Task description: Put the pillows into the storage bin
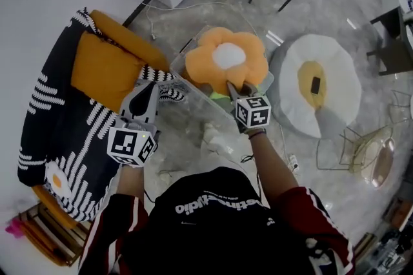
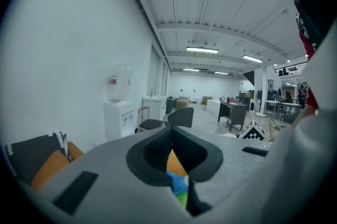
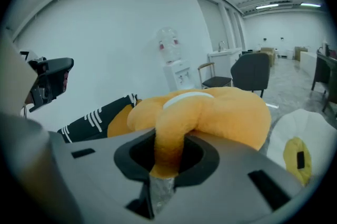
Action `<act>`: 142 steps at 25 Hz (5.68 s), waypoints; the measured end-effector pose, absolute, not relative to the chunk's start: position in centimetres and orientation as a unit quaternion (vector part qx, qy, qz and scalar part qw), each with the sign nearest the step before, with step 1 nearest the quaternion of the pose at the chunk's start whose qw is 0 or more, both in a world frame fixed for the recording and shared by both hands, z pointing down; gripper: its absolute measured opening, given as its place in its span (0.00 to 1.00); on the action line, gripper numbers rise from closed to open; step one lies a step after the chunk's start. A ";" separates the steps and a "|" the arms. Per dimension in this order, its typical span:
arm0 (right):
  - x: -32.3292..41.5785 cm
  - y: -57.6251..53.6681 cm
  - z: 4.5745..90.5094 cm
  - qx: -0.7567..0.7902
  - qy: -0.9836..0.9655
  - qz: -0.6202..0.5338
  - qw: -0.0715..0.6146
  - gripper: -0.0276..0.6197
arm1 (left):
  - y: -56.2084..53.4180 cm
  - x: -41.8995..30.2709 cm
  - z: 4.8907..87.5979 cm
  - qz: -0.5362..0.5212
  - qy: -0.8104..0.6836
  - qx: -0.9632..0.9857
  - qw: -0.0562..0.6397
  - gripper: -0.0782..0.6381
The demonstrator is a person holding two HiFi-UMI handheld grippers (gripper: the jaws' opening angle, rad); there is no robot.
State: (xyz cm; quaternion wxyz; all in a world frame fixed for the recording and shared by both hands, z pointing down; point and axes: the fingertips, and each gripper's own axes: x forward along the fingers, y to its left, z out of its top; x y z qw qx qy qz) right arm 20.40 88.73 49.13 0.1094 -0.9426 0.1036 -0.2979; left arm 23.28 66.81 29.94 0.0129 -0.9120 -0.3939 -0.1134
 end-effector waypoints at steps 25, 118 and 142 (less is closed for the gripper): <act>16.8 101.9 67.3 -0.898 -0.003 -0.392 0.203 0.36 | 82.4 28.0 39.9 -0.182 -0.477 -0.858 0.054 0.12; 11.4 10.6 27.1 -0.740 0.655 -0.152 -0.027 0.60 | 0.9 -18.3 18.5 -0.009 0.328 -0.945 -0.014 0.12; -0.6 -3.8 23.8 -0.688 0.715 -0.114 -0.051 0.60 | -9.8 -28.9 19.4 0.020 0.378 -0.925 -0.032 0.12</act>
